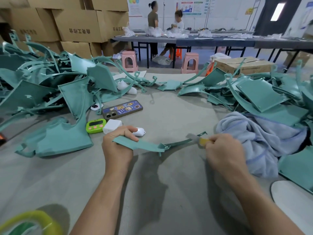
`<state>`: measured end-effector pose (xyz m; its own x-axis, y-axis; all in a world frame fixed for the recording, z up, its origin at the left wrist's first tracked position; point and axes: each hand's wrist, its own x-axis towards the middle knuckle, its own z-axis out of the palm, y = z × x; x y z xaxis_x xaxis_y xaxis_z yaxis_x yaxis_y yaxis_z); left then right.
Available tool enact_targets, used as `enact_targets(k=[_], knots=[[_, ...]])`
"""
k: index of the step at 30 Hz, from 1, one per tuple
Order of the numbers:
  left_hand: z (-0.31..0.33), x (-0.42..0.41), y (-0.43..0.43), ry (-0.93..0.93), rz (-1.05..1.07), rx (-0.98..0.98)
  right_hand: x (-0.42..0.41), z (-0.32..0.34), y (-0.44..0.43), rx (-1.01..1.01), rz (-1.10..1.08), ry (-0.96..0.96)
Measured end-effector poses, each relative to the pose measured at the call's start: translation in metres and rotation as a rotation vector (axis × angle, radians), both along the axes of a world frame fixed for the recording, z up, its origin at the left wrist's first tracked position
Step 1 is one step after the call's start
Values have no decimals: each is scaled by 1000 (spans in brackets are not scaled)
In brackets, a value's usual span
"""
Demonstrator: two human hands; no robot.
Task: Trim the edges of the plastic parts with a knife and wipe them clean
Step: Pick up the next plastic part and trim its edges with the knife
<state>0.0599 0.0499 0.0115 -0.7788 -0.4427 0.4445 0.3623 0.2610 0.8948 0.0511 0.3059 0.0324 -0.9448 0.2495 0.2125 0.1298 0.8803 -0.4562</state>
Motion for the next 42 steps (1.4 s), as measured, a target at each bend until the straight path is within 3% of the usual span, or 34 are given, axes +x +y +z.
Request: enact_targets(k=[3, 6, 8, 14, 16, 19, 22, 29, 32, 36, 38, 42], knots=[[-1, 2, -2, -2, -14, -14, 4, 2, 5, -46, 1, 107], [-2, 0, -3, 6, -10, -40, 16, -4, -21, -149, 293, 95], [-3, -4, -5, -2, 3, -42, 16, -12, -32, -124, 371, 52], [-5, -11, -10, -129, 71, 45, -2, -1, 15, 43, -57, 75], [-4, -11, -7, -153, 67, 6, 5, -2, 11, -30, -20, 146], [-6, -13, -7, -158, 80, 18, 18, -7, -13, -158, 222, 156], [-8, -13, -9, -149, 80, 27, 19, -17, -26, -151, 337, 125], [-6, -12, -8, -123, 53, 23, 4, -9, 10, -36, -61, 143], [-6, -10, -4, -132, 40, 10, 12, -9, -3, -164, 125, 183], [-7, -9, -3, -155, 37, -10, 20, -16, -32, -242, 397, 61], [-8, -9, -4, -174, 39, -1, 14, -16, -26, -180, 332, 31], [-9, -11, -5, -159, 27, 26, 5, -8, 11, -30, -24, 78]])
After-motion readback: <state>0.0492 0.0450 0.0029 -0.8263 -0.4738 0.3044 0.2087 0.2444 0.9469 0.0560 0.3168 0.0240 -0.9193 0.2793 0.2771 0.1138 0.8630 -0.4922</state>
